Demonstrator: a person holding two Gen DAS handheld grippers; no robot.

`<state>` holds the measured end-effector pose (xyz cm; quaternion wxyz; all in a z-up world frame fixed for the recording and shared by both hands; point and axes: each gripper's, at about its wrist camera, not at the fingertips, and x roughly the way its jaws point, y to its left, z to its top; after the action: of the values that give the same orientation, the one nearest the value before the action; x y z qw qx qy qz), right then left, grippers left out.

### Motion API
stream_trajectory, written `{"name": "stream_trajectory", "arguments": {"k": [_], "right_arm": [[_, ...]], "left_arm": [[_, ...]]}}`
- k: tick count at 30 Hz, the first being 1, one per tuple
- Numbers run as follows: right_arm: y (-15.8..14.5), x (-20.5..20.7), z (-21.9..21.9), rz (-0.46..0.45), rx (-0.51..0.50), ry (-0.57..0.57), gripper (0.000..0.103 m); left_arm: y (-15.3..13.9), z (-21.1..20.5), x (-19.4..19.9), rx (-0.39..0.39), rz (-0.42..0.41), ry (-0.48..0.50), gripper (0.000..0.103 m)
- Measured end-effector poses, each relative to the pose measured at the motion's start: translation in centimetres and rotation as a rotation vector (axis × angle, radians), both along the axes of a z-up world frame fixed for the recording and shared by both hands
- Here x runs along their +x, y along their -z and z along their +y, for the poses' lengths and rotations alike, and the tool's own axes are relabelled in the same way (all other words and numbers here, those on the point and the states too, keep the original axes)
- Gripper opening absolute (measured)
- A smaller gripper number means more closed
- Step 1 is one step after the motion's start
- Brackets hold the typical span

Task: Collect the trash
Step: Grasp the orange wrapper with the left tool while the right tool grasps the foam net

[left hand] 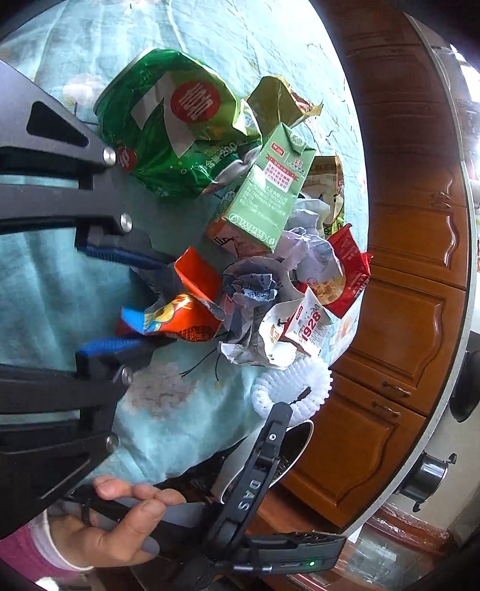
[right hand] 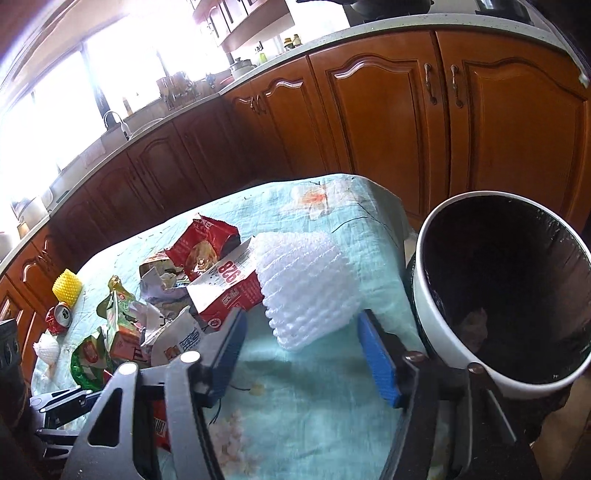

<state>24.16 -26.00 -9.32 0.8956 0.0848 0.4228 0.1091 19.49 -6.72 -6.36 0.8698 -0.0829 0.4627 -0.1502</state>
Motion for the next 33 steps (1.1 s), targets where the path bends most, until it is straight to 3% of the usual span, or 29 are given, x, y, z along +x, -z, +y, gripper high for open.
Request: {"name": "stream_trajectory", "arguments": {"k": [2,5,21,33], "right_arm": [[0.5,0.6,-0.1,0.016,-0.006,0.001,0.021],[0.0,-0.2,-0.5,-0.007,-0.003,0.004,0.015],[-3.9,-7.0,-5.5,-0.075,0.054,0.068,0.012],[-5.0,-9.2,-10.2,-0.096,0.044,0.170,0.012]], "left_arm": [[0.2,0.1,0.2,-0.015,-0.005,0.010,0.020],[-0.1,0.2,0.1,-0.020,-0.030,0.025,0.017],[-3.0,-2.6,-1.9,-0.055,-0.114,0.131,0.012],[-3.1,-7.5,0.8,-0.050,-0.115,0.215,0.012]]}}
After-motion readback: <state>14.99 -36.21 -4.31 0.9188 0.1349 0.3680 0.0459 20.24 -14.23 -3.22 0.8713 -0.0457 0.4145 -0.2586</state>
